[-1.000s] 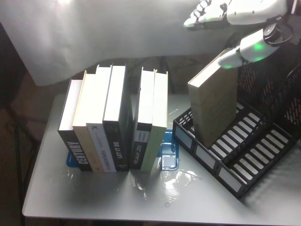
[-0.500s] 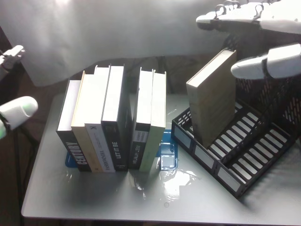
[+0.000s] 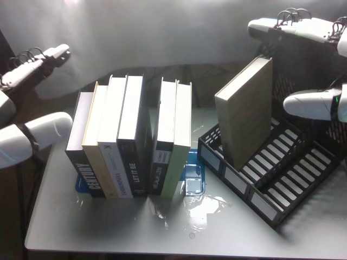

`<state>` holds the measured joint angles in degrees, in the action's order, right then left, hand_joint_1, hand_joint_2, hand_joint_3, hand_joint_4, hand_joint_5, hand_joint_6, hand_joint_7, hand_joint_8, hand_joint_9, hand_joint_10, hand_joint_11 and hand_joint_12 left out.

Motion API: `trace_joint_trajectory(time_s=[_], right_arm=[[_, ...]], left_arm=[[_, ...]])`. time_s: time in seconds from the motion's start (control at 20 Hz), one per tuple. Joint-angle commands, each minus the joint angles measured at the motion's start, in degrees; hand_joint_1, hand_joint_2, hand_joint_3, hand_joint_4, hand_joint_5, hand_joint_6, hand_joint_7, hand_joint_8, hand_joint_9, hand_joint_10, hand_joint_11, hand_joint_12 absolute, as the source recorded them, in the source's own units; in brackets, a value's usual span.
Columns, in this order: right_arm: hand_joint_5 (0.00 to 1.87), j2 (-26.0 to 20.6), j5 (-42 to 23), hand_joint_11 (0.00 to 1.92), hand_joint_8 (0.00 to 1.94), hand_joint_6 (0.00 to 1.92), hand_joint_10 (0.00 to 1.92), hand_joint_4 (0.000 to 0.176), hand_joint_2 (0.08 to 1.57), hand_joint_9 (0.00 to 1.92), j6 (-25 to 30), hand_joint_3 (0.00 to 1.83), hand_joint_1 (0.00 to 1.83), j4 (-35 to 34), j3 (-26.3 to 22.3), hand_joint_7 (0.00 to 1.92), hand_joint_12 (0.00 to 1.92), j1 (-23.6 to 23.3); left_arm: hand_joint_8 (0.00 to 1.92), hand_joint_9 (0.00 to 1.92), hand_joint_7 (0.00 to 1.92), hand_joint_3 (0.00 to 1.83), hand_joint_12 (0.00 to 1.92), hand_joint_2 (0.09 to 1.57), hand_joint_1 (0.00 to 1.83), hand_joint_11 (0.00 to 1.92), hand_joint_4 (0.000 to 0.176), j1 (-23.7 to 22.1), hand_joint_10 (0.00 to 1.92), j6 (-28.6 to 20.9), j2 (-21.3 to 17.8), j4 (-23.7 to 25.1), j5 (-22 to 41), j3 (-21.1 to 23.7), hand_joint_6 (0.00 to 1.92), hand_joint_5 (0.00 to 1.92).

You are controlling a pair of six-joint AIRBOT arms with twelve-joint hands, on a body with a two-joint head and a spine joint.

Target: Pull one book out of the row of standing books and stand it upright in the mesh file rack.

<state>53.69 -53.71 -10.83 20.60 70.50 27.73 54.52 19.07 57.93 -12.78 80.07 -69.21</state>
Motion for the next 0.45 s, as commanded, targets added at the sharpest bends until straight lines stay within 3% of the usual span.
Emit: trace_joint_trajectory(time_s=[0.0,0.05,0.1,0.15,0.25,0.3,0.4], right_arm=[[0.00,-0.8,-7.7,0.00,0.00,0.00,0.01,0.030,1.25,0.10,-0.1,0.00,0.44,-3.3,-0.2,0.00,0.27,0.1],[0.00,-0.7,-8.5,0.00,0.00,0.00,0.01,0.034,1.24,0.10,-1.0,0.00,0.45,-4.3,-0.2,0.00,0.19,0.9],[0.00,-0.7,-9.5,0.00,0.00,0.00,0.01,0.043,1.23,0.08,-1.6,0.00,0.47,-5.9,-0.3,0.00,0.10,2.3],[0.00,-0.7,-10.0,0.00,0.00,0.00,0.00,0.053,1.23,0.07,-1.8,0.00,0.47,-6.7,-0.3,0.00,0.08,3.0],[0.00,-0.7,-10.7,0.00,0.00,0.00,0.00,0.067,1.24,0.07,-2.0,0.00,0.46,-7.5,-0.3,0.00,0.11,3.8],[0.00,-0.6,-10.8,0.00,0.00,0.00,0.00,0.076,1.25,0.02,-2.4,0.01,0.45,-7.6,-0.5,0.00,0.09,3.9],[0.00,-0.6,-11.2,0.00,0.00,0.00,0.01,0.081,1.25,0.04,-3.4,0.00,0.44,-8.2,-1.1,0.00,0.14,3.9]], left_arm=[[0.00,0.00,0.00,0.01,0.00,1.32,0.30,0.00,0.140,-0.5,0.00,-0.3,-0.6,-0.6,6.2,-0.3,0.00,0.00],[0.00,0.00,0.00,0.01,0.00,1.33,0.27,0.00,0.118,-0.8,0.00,-0.3,-0.6,-0.1,5.9,-0.4,0.00,0.00],[0.00,0.00,0.00,0.01,0.00,1.33,0.19,0.00,0.106,-1.1,0.00,-0.3,-0.4,0.4,5.4,-0.5,0.00,0.00],[0.00,0.00,0.00,0.00,0.00,1.32,0.15,0.00,0.079,-1.2,0.00,-0.3,-0.3,0.7,5.1,-0.6,0.00,0.00],[0.00,0.00,0.00,0.00,0.00,1.31,0.14,0.00,0.097,-1.2,0.00,-0.3,-0.2,0.9,4.9,-0.7,0.00,0.00],[0.00,0.00,0.00,0.00,0.00,1.31,0.16,0.00,0.078,-1.2,0.00,-0.3,-0.3,1.0,4.8,-0.7,0.00,0.00],[0.00,0.00,0.00,0.00,0.00,1.31,0.13,0.00,0.069,-1.2,0.00,-0.3,-0.4,1.1,4.8,-0.5,0.00,0.00]])
